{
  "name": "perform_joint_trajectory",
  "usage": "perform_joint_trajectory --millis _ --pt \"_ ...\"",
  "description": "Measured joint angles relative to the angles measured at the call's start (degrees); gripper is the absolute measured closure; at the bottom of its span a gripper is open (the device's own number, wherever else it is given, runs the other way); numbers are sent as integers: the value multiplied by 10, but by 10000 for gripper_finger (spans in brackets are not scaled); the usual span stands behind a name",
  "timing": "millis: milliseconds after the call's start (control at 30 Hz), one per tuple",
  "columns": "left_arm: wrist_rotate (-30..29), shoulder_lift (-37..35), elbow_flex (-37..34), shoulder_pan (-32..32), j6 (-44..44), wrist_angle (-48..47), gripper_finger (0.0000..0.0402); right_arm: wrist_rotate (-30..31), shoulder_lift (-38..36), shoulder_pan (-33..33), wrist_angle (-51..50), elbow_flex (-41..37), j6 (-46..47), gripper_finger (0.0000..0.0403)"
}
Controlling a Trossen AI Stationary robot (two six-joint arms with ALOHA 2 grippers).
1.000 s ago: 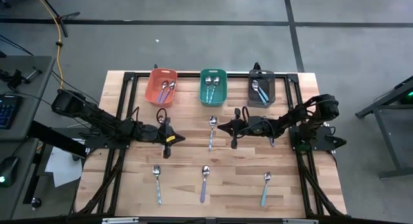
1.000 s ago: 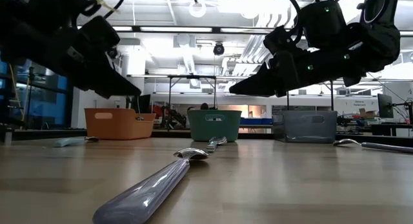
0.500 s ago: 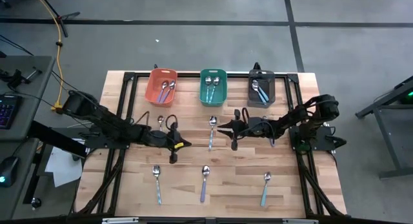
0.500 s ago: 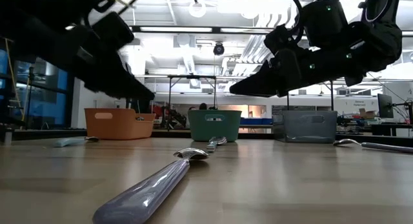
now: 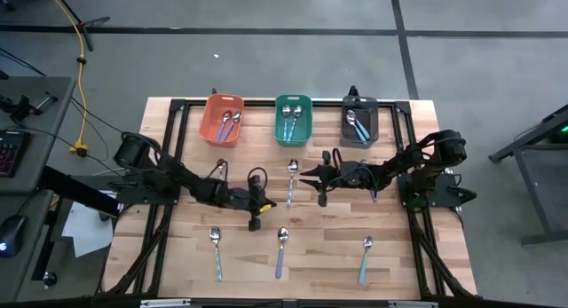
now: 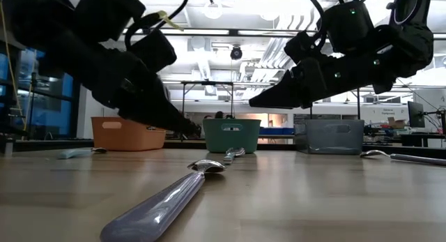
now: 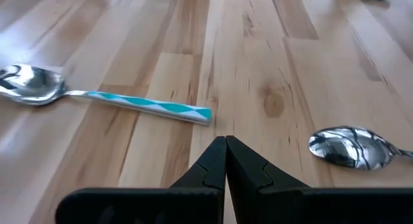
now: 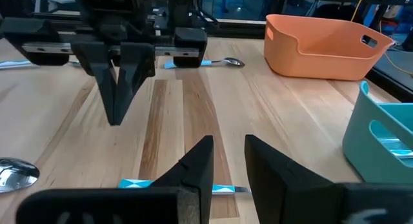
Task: Sort silverware by color (type)
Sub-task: Put the blue spoon into the black bin
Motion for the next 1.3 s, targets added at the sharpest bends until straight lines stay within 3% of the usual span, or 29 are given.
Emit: perform_joint_trajectory --millis 533,833,933,1067,1167,1300 --pt "20 10 4 -8 0 -1 365 0 0 0 -5 0 0 329" --pt "10 10 4 -10 15 -11 365 0 -13 17 -48 0 -5 329" --pt "-4 10 0 -16 19 -15 365 25 -52 28 -104 0 -5 329" --pt "-25 10 -2 -21 16 -20 365 107 -132 49 -225 0 16 329" --pt "-27 10 -2 -24 14 -20 365 168 -202 66 -331 0 81 329" --pt "-32 10 -2 -29 14 -19 365 182 -278 100 -473 0 183 329"
